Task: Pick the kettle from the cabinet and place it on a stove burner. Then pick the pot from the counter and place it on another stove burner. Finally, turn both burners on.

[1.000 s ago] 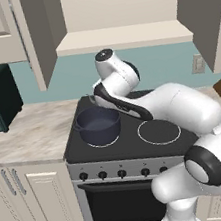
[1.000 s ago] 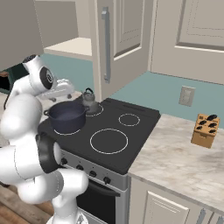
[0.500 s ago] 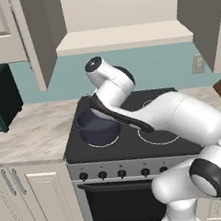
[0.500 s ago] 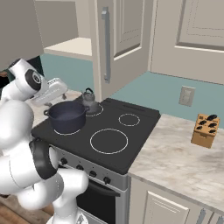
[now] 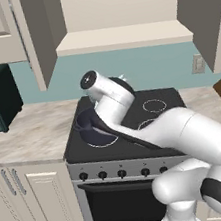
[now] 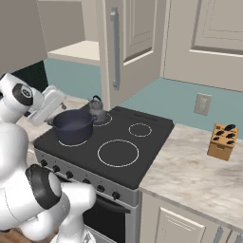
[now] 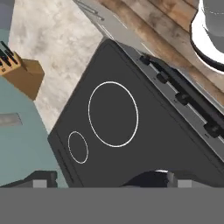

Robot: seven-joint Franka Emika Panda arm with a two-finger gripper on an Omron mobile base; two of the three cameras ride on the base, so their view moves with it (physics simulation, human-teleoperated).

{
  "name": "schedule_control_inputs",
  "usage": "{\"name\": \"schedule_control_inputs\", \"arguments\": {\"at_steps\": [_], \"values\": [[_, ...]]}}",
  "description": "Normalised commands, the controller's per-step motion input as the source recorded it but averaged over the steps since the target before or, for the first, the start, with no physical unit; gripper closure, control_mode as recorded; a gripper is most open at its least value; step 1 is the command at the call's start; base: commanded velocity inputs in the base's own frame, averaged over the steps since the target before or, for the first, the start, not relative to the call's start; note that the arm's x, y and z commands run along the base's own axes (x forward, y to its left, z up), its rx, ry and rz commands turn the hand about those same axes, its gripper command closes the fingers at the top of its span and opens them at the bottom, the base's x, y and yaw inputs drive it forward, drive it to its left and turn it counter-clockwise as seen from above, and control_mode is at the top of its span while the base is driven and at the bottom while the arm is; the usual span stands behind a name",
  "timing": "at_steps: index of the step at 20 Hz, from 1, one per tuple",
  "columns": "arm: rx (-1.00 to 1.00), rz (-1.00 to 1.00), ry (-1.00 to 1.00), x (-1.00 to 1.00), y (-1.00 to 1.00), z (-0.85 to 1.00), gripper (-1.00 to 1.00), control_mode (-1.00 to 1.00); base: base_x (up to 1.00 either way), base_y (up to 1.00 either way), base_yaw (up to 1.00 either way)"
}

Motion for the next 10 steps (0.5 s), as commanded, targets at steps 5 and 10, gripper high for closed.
{"name": "schedule_control_inputs", "arguments": {"at_steps": [5,10], "values": [[-0.2,0.22,0.02,-0.2,0.03,-0.25,-1.0,-1.0,0.0,0.0,0.0],[-0.19,0.22,0.0,-0.25,0.11,-0.28,-1.0,-1.0,0.0,0.0,0.0]]}}
